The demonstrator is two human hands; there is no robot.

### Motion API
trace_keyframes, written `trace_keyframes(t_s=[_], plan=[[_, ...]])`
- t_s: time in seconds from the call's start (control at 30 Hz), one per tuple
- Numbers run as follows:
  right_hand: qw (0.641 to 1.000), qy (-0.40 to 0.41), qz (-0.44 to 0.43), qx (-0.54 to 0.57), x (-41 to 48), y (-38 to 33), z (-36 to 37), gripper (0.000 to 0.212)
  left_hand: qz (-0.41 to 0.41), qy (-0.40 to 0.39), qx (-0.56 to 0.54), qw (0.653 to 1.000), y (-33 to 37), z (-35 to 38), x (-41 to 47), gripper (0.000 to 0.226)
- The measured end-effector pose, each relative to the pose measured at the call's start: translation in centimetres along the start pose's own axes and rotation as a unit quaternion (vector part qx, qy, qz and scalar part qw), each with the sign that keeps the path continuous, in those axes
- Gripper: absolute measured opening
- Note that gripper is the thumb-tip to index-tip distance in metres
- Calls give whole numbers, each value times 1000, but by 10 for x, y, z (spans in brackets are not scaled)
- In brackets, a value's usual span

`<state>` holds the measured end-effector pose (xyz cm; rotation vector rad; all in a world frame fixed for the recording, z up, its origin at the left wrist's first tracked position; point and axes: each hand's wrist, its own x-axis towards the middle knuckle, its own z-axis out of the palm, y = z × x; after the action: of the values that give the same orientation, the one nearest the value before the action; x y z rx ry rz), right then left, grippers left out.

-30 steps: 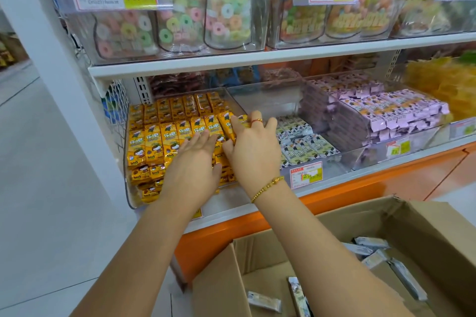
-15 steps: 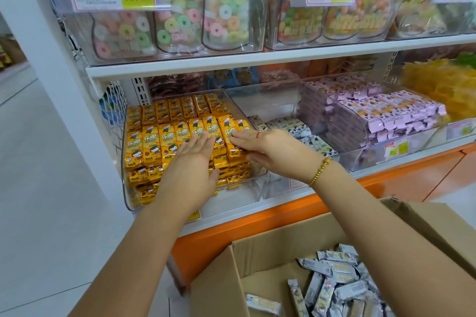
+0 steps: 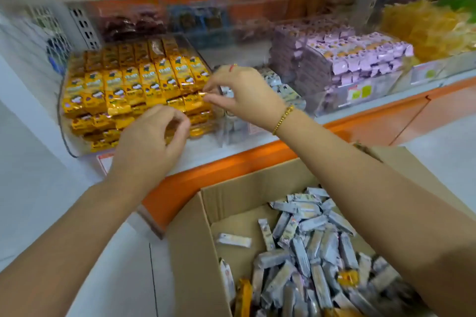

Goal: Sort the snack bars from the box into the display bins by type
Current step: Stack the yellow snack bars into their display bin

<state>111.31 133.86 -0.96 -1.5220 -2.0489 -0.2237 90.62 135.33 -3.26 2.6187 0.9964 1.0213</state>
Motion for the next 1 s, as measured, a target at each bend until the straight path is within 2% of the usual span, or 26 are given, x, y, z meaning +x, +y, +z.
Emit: trace_keyframes(t_s=[0.03, 0.07, 0.1, 0.17, 0.23, 0.27, 0.3, 0.37, 0.43, 0.5, 0.57, 0.63, 0.7, 0.73, 0.8, 0.9, 1.0], plan=[[999, 40, 16, 24, -24, -1, -3, 21, -17, -15, -32, 999, 7, 8, -11, 24], [998, 42, 38, 38, -52, 1, -3, 25, -38, -38, -54, 997, 14, 19, -24, 27], [997, 2, 65, 42, -80, 5, -1, 30, -60, -67, -69, 994, 22, 31, -36, 30], [980, -158, 121, 23, -140, 19, 8, 33, -96, -148, -87, 980, 32, 61, -69, 32], [932, -308, 190, 3, -203, 38, 27, 30, -141, -236, -91, 957, 39, 88, -104, 21], [902, -363, 232, 10, -233, 47, 37, 28, -160, -274, -81, 945, 41, 99, -121, 10], [874, -404, 268, 26, -259, 54, 44, 24, -173, -316, -66, 931, 41, 106, -137, 11], [807, -506, 303, 38, -307, 65, 53, 19, -165, -394, -25, 904, 37, 117, -167, 34], [730, -602, 321, 36, -351, 71, 57, 35, -121, -433, 9, 893, 34, 120, -188, 52], [696, -627, 342, 76, -387, 76, 62, 56, -87, -438, 21, 895, 30, 122, -198, 60], [703, -607, 355, 106, -409, 78, 65, 73, -68, -436, 21, 897, 24, 126, -200, 59], [732, -588, 336, 82, -418, 79, 68, 78, -28, -438, 46, 898, 15, 129, -199, 52], [754, -577, 309, 49, -417, 80, 69, 83, 36, -456, 104, 883, 10, 131, -196, 48], [761, -570, 307, 42, -414, 81, 68, 80, 65, -448, 121, 884, 8, 132, -194, 39], [770, -549, 322, 52, -400, 86, 64, 61, 111, -439, 124, 883, 11, 135, -190, 21], [749, -557, 333, 136, -376, 80, 58, 40, 146, -440, 109, 879, 14, 136, -188, 23], [699, -624, 314, 155, -381, 60, 66, 39, 160, -423, 96, 887, 13, 134, -188, 33]])
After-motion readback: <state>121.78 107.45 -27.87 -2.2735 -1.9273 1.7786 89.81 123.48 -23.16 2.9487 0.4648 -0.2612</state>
